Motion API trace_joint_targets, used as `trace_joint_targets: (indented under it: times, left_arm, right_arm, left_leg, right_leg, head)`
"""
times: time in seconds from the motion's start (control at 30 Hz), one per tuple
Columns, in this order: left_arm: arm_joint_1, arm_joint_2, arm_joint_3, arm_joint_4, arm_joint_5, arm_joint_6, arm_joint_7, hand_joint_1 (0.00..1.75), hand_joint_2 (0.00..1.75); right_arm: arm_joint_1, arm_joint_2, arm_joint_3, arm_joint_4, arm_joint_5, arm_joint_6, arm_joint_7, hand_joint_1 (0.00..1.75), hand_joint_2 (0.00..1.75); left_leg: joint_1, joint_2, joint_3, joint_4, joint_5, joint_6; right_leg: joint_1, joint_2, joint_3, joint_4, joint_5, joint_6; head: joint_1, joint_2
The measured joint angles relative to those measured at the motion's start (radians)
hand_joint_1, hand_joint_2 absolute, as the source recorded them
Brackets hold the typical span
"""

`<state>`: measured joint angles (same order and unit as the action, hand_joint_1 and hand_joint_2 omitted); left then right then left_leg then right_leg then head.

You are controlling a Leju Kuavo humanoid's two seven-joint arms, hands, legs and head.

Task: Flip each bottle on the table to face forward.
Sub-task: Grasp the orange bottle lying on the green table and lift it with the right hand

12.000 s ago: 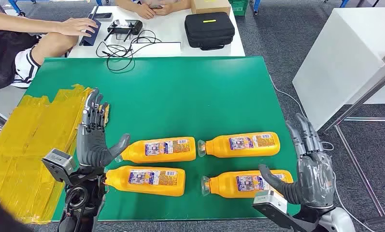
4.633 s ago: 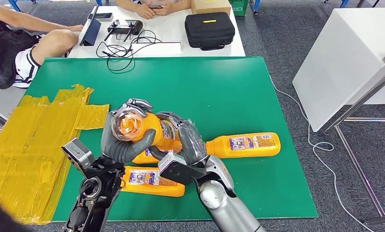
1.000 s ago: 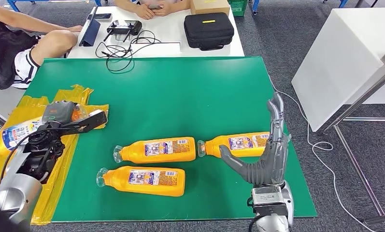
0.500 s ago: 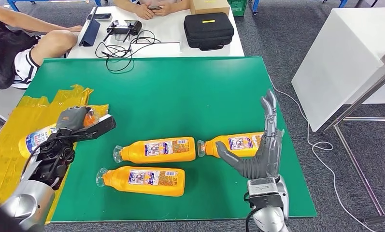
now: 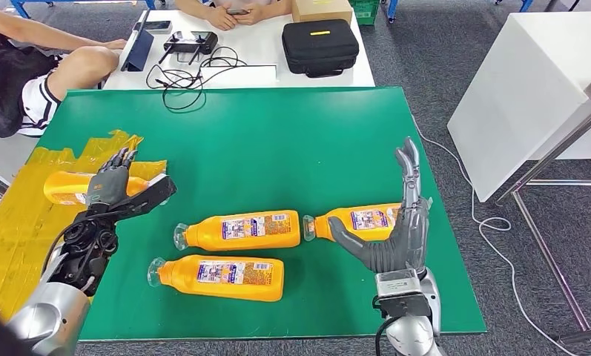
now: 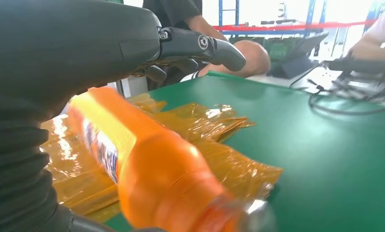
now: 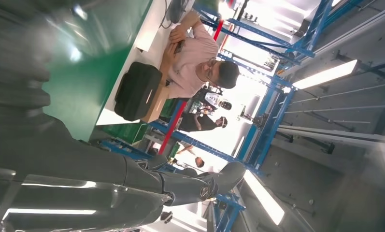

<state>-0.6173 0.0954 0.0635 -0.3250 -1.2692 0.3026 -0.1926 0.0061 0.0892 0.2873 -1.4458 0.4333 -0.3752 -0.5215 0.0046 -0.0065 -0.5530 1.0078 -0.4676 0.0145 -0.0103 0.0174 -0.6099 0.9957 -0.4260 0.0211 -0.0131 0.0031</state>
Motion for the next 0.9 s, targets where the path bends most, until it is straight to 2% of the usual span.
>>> trace_joint_targets:
  times: [0.07, 0.13, 0.23, 0.3, 0.4, 0.47, 0.53, 0.6, 0.7, 0.9]
  left_arm:
    - [0.002, -0.006, 0.019, -0.003, 0.043, 0.009, -0.055, 0.0, 1.75]
    - [0.005, -0.019, 0.048, -0.015, 0.134, -0.02, -0.166, 0.0, 1.75]
    - [0.016, -0.053, 0.111, -0.064, 0.35, -0.149, -0.387, 0.0, 1.75]
    - [0.042, -0.082, 0.137, -0.137, 0.514, -0.271, -0.472, 0.0, 1.75]
    - [0.101, -0.122, 0.14, -0.291, 0.746, -0.434, -0.504, 0.0, 1.75]
    - [0.151, -0.143, 0.125, -0.404, 0.864, -0.501, -0.509, 0.0, 1.75]
    - [0.206, -0.161, 0.097, -0.524, 0.947, -0.542, -0.511, 0.0, 1.75]
    - [0.254, -0.172, 0.064, -0.626, 1.0, -0.567, -0.512, 0.0, 1.75]
    - [0.308, -0.184, 0.015, -0.744, 1.053, -0.596, -0.512, 0.0, 1.75]
    - [0.357, -0.192, -0.062, -0.875, 1.103, -0.615, -0.512, 0.0, 1.75]
  right_arm:
    - [0.0, 0.0, 0.0, 0.0, 0.012, -0.003, 0.006, 0.0, 1.75]
    - [0.0, -0.002, -0.003, -0.001, 0.037, -0.009, 0.018, 0.0, 1.75]
    - [0.0, -0.008, -0.012, -0.002, 0.14, -0.044, 0.062, 0.0, 1.75]
    - [0.002, -0.019, -0.021, -0.009, 0.261, -0.079, 0.111, 0.0, 1.75]
    - [0.01, -0.039, -0.047, -0.031, 0.521, -0.129, 0.234, 0.0, 1.75]
    - [0.013, -0.054, -0.075, -0.05, 0.704, -0.151, 0.334, 0.0, 1.75]
    - [0.012, -0.073, -0.11, -0.07, 0.805, -0.144, 0.396, 0.0, 1.75]
    - [0.007, -0.094, -0.147, -0.085, 0.841, -0.103, 0.418, 0.0, 1.75]
    - [-0.015, -0.136, -0.188, -0.085, 0.811, 0.027, 0.411, 0.0, 1.75]
    - [-0.121, -0.232, -0.217, 0.023, 0.744, 0.254, 0.374, 0.0, 1.75]
  left_leg:
    - [0.0, 0.0, 0.0, 0.0, 0.0, 0.0]
    - [0.0, 0.0, 0.0, 0.0, 0.0, 0.0]
    - [-0.001, -0.001, 0.0, 0.0, 0.0, 0.0]
    - [-0.001, 0.0, 0.0, 0.0, 0.0, 0.0]
    - [-0.001, 0.0, 0.0, 0.0, 0.0, 0.0]
    - [-0.001, 0.0, 0.0, 0.0, -0.001, 0.001]
    - [-0.001, 0.0, 0.0, 0.0, -0.001, 0.001]
    - [-0.001, 0.0, -0.001, 0.0, -0.001, 0.001]
    - [-0.001, 0.0, -0.001, 0.0, -0.001, 0.001]
    - [-0.001, 0.0, 0.0, 0.0, 0.0, 0.001]
  right_leg:
    - [0.0, 0.0, 0.0, 0.0, 0.0, 0.0]
    - [0.0, 0.0, 0.0, 0.0, 0.0, 0.0]
    - [0.0, 0.0, 0.0, 0.0, 0.0, 0.0]
    - [-0.001, 0.0, 0.0, 0.0, 0.0, 0.0]
    - [-0.001, 0.0, 0.0, 0.0, 0.0, 0.0]
    - [-0.001, 0.0, 0.0, -0.001, 0.0, 0.0]
    - [-0.001, 0.0, 0.0, -0.001, 0.0, 0.0]
    - [-0.001, 0.0, 0.0, -0.001, 0.0, 0.0]
    - [-0.001, 0.0, 0.0, -0.001, 0.0, 0.0]
    - [-0.001, 0.0, 0.001, -0.001, 0.001, 0.001]
  head:
    - [0.0, 0.0]
    - [0.0, 0.0]
    - [0.0, 0.0]
    - [0.0, 0.0]
    - [0.0, 0.0]
    - [0.0, 0.0]
    - [0.0, 0.0]
    - [0.0, 0.0]
    - [0.0, 0.0]
    - [0.0, 0.0]
